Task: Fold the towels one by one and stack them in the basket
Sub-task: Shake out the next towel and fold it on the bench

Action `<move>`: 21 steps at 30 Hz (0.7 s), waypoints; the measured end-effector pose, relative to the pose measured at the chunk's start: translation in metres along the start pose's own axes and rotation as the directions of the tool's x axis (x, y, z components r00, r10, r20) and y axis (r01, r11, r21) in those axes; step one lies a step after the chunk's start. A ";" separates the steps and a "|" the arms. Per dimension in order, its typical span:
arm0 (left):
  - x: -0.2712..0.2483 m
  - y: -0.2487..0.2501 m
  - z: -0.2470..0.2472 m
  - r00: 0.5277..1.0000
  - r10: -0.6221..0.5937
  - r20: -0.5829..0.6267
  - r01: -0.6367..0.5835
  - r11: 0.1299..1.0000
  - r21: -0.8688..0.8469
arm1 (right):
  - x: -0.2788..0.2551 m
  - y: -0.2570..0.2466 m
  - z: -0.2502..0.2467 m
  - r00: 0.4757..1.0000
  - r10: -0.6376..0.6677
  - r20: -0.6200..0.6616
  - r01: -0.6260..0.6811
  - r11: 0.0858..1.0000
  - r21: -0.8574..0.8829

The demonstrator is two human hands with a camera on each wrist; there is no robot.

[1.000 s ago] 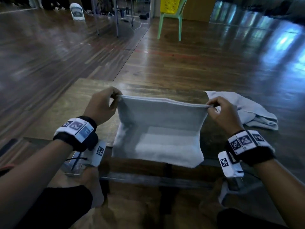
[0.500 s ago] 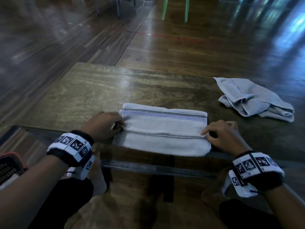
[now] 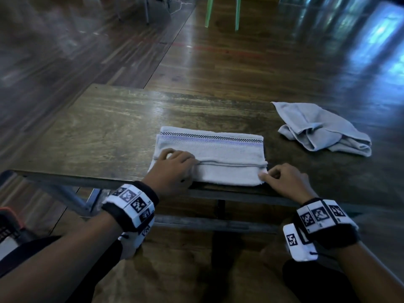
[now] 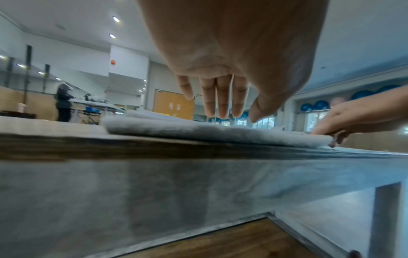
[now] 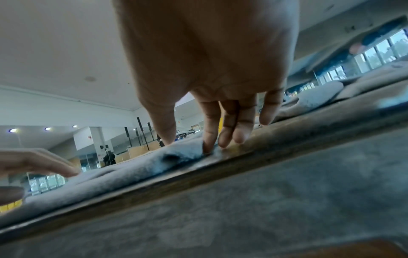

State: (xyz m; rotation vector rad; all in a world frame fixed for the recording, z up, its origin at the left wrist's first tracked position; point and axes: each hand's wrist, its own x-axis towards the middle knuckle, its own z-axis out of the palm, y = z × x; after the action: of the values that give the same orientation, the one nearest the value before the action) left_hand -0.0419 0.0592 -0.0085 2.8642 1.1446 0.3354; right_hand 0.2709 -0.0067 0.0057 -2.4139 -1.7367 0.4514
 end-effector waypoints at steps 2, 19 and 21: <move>0.006 0.018 0.009 0.999 0.050 0.017 -0.050 0.999 -0.010 | -0.003 0.003 0.006 0.998 0.035 0.050 -0.039 0.995 0.094; 0.024 0.044 0.027 0.983 -0.002 0.186 -0.009 0.998 0.057 | -0.010 0.001 0.003 0.997 -0.082 0.017 0.049 0.742 0.668; 0.025 0.044 0.028 0.979 -0.010 0.204 -0.003 0.998 0.059 | -0.010 0.002 0.003 0.996 -0.072 0.051 0.016 0.716 0.698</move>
State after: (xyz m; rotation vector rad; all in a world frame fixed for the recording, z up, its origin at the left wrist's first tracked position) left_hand 0.0114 0.0461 -0.0256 2.8630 1.1393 0.0052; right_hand 0.2693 -0.0170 0.0038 -1.8084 -1.2939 0.9963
